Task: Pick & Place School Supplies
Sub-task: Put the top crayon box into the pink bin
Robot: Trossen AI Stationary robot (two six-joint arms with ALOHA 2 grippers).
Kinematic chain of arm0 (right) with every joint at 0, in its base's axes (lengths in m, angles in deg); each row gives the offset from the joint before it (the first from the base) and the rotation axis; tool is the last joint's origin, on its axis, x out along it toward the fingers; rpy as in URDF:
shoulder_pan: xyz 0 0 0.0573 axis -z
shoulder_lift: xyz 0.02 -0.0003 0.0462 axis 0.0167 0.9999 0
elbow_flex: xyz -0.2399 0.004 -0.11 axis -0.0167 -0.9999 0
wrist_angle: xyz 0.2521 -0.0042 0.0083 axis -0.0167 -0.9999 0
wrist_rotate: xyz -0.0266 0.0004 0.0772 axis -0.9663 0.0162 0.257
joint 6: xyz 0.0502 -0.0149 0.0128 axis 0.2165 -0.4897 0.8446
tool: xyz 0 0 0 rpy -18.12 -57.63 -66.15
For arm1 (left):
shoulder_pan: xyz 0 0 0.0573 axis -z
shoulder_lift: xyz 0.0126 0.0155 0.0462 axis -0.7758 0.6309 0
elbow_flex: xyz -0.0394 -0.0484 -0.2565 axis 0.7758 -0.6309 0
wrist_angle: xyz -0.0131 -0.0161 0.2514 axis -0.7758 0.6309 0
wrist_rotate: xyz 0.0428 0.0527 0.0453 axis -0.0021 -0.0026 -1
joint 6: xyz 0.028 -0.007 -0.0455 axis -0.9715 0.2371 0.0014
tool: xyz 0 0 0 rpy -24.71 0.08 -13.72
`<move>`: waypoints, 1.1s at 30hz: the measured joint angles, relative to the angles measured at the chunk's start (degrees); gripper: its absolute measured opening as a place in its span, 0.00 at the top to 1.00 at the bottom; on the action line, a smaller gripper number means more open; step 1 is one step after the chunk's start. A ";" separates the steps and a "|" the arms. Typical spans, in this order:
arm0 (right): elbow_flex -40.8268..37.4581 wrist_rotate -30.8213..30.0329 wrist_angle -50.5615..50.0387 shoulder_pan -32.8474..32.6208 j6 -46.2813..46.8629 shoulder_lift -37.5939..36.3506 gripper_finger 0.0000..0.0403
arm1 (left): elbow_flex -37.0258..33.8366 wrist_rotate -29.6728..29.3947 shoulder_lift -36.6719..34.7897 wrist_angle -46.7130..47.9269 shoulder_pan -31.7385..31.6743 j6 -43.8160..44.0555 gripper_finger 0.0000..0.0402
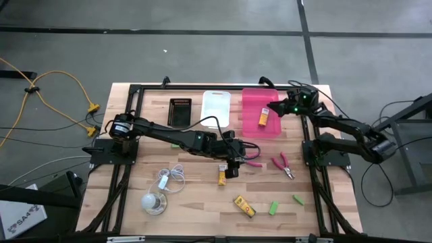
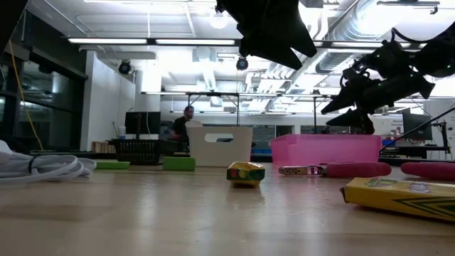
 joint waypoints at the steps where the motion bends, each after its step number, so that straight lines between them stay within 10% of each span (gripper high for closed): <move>1: 0.44 1.09 -0.16 0.23 0.23 0.02 0.52 | 0.00 0.00 0.00 -0.01 -0.01 -0.02 0.43; 17: 6.08 23.02 0.10 -10.84 5.43 -4.29 0.52 | 0.00 0.00 0.00 -0.01 0.93 -2.82 0.43; 33: 6.05 0.64 -10.12 -45.56 2.57 -14.87 0.52 | 0.07 -0.06 -1.75 0.45 5.70 -4.09 0.43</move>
